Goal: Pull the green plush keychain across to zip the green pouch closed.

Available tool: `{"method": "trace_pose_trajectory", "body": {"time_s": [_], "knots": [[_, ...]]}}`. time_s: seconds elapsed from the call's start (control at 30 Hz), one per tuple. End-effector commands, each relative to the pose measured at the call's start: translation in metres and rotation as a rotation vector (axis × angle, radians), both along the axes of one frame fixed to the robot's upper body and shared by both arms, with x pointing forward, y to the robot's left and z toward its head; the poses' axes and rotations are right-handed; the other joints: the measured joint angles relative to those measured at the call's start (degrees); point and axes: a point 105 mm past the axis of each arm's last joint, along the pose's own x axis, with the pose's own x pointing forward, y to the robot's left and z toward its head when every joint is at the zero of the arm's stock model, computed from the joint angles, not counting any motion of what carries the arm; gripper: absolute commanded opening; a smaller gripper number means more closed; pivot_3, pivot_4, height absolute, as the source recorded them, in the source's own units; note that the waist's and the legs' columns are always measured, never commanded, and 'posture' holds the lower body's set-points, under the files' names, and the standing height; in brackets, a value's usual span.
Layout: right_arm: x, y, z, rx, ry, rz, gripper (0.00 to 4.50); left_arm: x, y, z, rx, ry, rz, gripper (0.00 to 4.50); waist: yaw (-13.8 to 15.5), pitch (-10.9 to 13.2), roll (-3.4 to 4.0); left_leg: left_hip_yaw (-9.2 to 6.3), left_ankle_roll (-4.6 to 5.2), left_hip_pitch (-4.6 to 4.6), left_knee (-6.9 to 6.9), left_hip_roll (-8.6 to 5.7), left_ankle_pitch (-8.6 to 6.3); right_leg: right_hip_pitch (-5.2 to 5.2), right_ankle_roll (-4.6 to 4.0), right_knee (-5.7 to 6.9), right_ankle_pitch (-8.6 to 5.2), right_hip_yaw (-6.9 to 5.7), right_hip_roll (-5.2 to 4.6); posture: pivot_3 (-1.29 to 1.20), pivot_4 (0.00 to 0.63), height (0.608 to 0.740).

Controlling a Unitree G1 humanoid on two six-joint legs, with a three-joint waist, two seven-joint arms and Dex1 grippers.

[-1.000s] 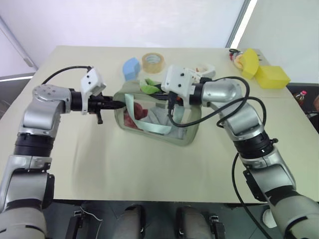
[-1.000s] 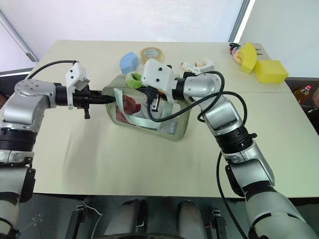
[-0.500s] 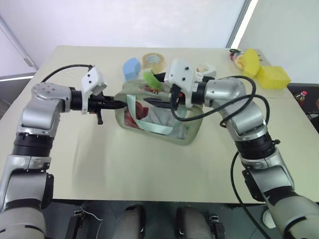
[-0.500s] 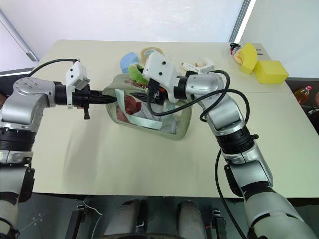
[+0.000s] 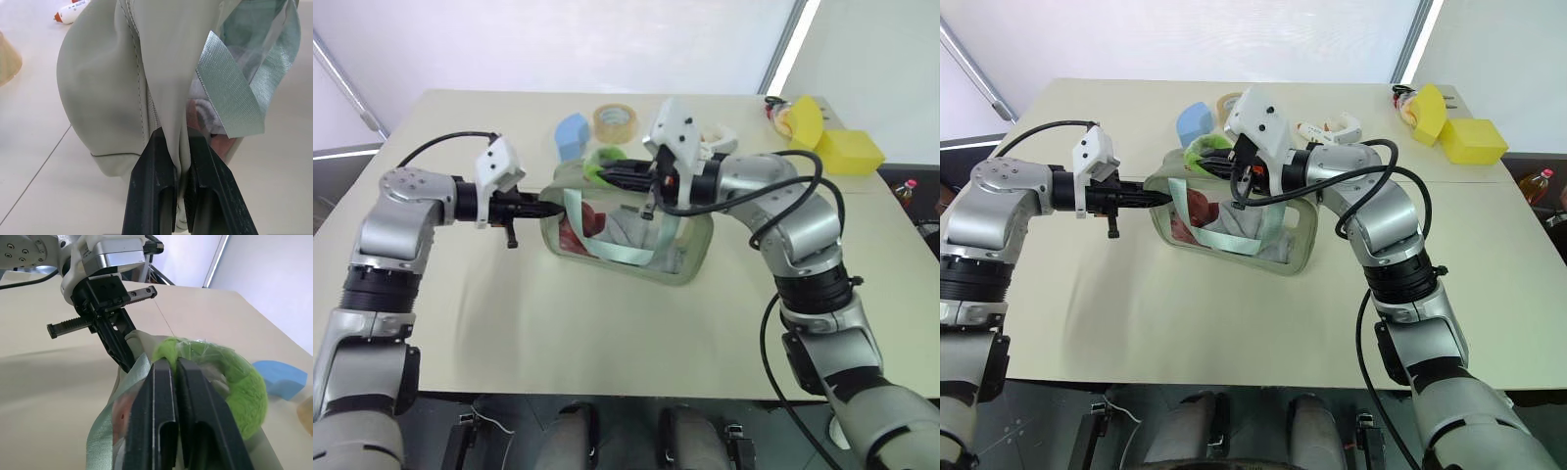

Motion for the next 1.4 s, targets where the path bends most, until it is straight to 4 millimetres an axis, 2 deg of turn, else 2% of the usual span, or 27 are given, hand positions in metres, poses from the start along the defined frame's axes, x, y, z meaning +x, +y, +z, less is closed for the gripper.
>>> {"method": "trace_pose_trajectory", "body": {"time_s": [0.03, 0.13, 0.23, 0.3, 0.4, 0.47, 0.73, 0.83, 1.0, 1.27, 1.4], "knots": [[-0.003, -0.004, 0.024, 0.038, -0.07, -0.006, 0.06, -0.003, -0.003, 0.015, -0.013, -0.064, -0.022, 0.0, 0.0, 0.0, 0.0, 0.0, 0.0, 0.0, 0.0, 0.0, 0.0, 0.0, 0.0, 0.0, 0.0, 0.0, 0.0, 0.0, 0.15, 0.74], [0.004, -0.018, 0.039, 0.063, -0.103, -0.081, 0.06, -0.003, -0.003, 0.016, -0.014, -0.068, -0.019, 0.0, 0.1, 0.0, 0.0, 0.0, 0.0, 0.0, 0.0, 0.0, 0.0, 0.0, 0.0, 0.0, 0.0, 0.0, 0.0, 0.0, 0.15, 0.74], [0.019, -0.052, 0.065, 0.137, -0.13, -0.274, 0.06, -0.003, -0.001, 0.015, -0.011, -0.068, -0.006, 0.0, 0.1, 0.0, 0.0, 0.0, 0.0, 0.0, 0.0, 0.0, 0.0, 0.0, 0.0, 0.0, 0.0, 0.0, 0.0, 0.0, 0.15, 0.74], [0.022, -0.077, 0.076, 0.192, -0.128, -0.384, 0.06, -0.002, 0.002, 0.015, -0.007, -0.066, 0.009, 0.0, 0.2, 0.0, 0.0, 0.0, 0.0, 0.0, 0.0, 0.0, 0.0, 0.0, 0.0, 0.0, 0.0, 0.0, 0.0, 0.0, 0.15, 0.74], [0.015, -0.109, 0.076, 0.198, -0.112, -0.511, 0.06, -0.003, 0.005, 0.013, -0.005, -0.06, 0.019, 0.0, 0.2, 0.0, 0.0, 0.01, 0.0, 0.0, -0.02, 0.0, 0.0, 0.0, 0.0, -0.01, 0.0, 0.0, -0.01, 0.0, 0.15, 0.74], [0.008, -0.119, 0.071, 0.182, -0.094, -0.543, 0.06, -0.002, 0.006, 0.012, -0.005, -0.057, 0.023, 0.0, 0.2, 0.0, 0.0, 0.01, 0.0, 0.0, -0.05, 0.01, 0.0, -0.01, 0.0, -0.01, 0.0, 0.0, 0.0, 0.0, 0.15, 0.74], [-0.009, -0.107, 0.043, 0.07, -0.044, -0.459, 0.06, 0.004, 0.0, 0.013, -0.003, -0.063, 0.005, 0.0, 0.1, 0.0, 0.02, 0.03, 0.02, 0.03, -0.07, 0.01, -0.01, -0.02, 0.0, -0.01, 0.0, 0.04, 0.01, 0.0, 0.15, 0.74], [-0.001, -0.106, 0.038, 0.027, -0.069, -0.478, 0.06, 0.005, 0.0, 0.013, -0.002, -0.064, 0.001, 0.0, 0.1, 0.0, 0.02, 0.05, 0.04, 0.0, -0.04, -0.02, -0.02, -0.01, 0.0, -0.04, 0.0, 0.05, -0.03, 0.0, 0.15, 0.74], [0.018, -0.096, 0.042, 0.055, -0.078, -0.483, 0.06, 0.004, 0.0, 0.013, -0.002, -0.064, 0.001, 0.0, 0.1, 0.0, 0.02, 0.04, 0.03, 0.0, -0.05, -0.02, -0.01, -0.03, 0.0, -0.03, 0.0, 0.04, -0.01, 0.0, 0.15, 0.74], [0.044, -0.061, 0.025, -0.192, -0.352, -0.405, 0.06, -0.002, 0.002, 0.009, 0.005, -0.052, 0.001, 0.0, -0.1, 0.0, 0.02, 0.04, 0.02, 0.0, -0.04, -0.02, -0.01, -0.03, 0.0, -0.03, 0.0, 0.04, -0.01, 0.0, 0.15, 0.74], [0.051, -0.049, 0.023, -0.196, -0.366, -0.354, 0.06, -0.003, 0.004, 0.007, 0.013, -0.052, 0.012, 0.0, -0.1, 0.0, 0.02, 0.04, 0.01, 0.0, -0.04, -0.01, -0.01, -0.03, 0.0, -0.04, 0.0, 0.04, -0.01, 0.0, 0.15, 0.74]]}}
